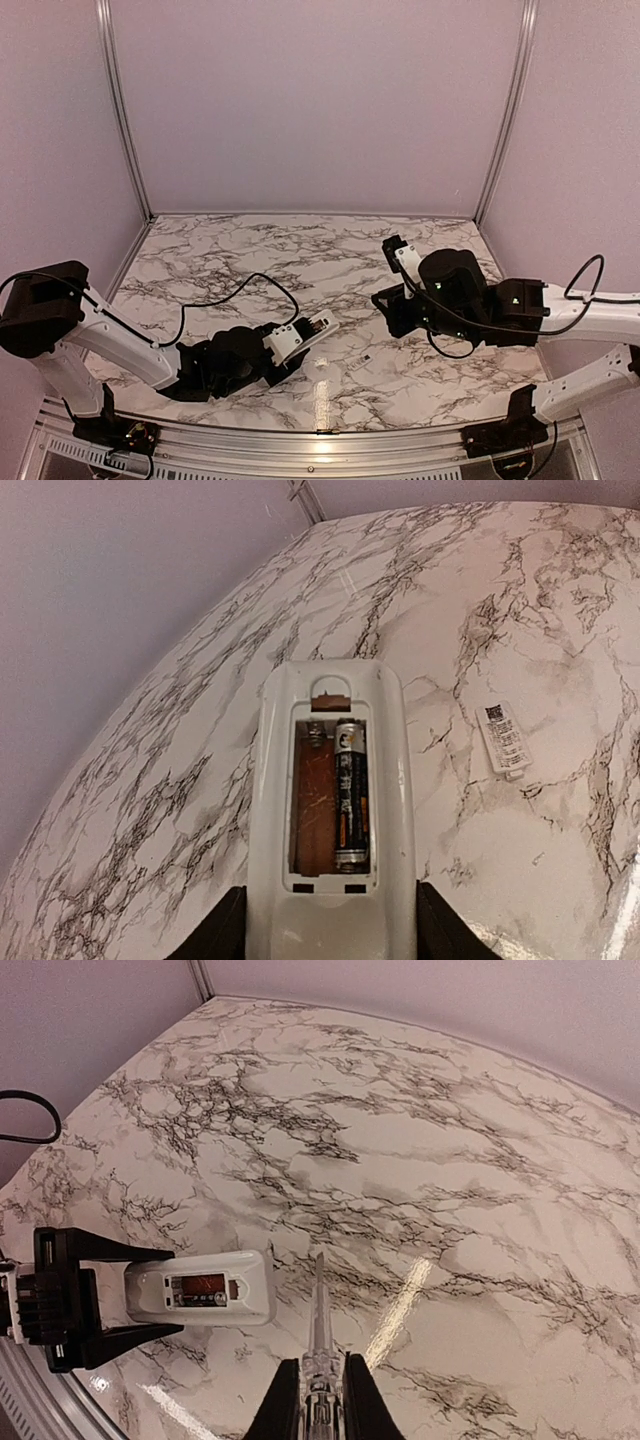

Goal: Unload the batteries from the remote control

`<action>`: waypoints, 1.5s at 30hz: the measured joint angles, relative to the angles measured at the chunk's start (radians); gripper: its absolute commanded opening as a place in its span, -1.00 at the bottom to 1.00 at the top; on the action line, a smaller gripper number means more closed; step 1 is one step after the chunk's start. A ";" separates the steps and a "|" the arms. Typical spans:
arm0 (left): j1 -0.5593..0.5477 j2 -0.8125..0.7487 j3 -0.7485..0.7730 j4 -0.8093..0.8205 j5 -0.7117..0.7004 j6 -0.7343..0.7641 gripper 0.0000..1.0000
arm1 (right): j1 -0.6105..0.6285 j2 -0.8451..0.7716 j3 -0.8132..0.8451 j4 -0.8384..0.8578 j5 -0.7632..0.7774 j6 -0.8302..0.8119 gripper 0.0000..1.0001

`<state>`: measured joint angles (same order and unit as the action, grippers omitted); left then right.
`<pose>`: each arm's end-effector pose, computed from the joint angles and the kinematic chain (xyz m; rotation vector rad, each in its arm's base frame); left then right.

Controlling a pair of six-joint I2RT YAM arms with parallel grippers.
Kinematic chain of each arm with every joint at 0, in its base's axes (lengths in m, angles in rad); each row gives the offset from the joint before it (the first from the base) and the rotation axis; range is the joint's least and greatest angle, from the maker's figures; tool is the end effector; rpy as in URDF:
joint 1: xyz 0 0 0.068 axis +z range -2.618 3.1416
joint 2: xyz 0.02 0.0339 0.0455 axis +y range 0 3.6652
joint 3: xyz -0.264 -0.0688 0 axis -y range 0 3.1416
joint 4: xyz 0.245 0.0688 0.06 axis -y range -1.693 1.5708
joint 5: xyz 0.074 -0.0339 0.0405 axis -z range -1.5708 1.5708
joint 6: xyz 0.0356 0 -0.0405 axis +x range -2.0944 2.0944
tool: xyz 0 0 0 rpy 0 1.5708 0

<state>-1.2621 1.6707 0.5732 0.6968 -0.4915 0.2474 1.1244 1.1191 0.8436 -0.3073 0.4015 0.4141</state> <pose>0.1097 -0.2888 0.1444 1.0721 1.6009 -0.1950 0.1187 0.2159 0.2834 -0.5212 2.0759 0.4860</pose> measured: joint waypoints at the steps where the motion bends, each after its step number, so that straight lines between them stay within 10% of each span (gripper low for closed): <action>1: 0.003 0.002 0.000 -0.010 0.014 -0.001 -1.00 | -0.002 -0.008 -0.005 -0.001 0.003 0.000 -1.00; 23: 0.047 0.064 0.039 -0.053 0.076 -0.024 -1.00 | -0.057 -0.115 -0.120 0.121 0.003 -0.178 -1.00; 45: 0.060 0.089 -0.013 0.090 -0.016 0.028 -1.00 | -0.085 -0.006 0.132 -0.126 -0.158 -0.259 -1.00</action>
<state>-1.2018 1.7596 0.5598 0.7872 -0.5076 0.2756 1.0397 1.1126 0.9760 -0.4328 0.2432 0.1555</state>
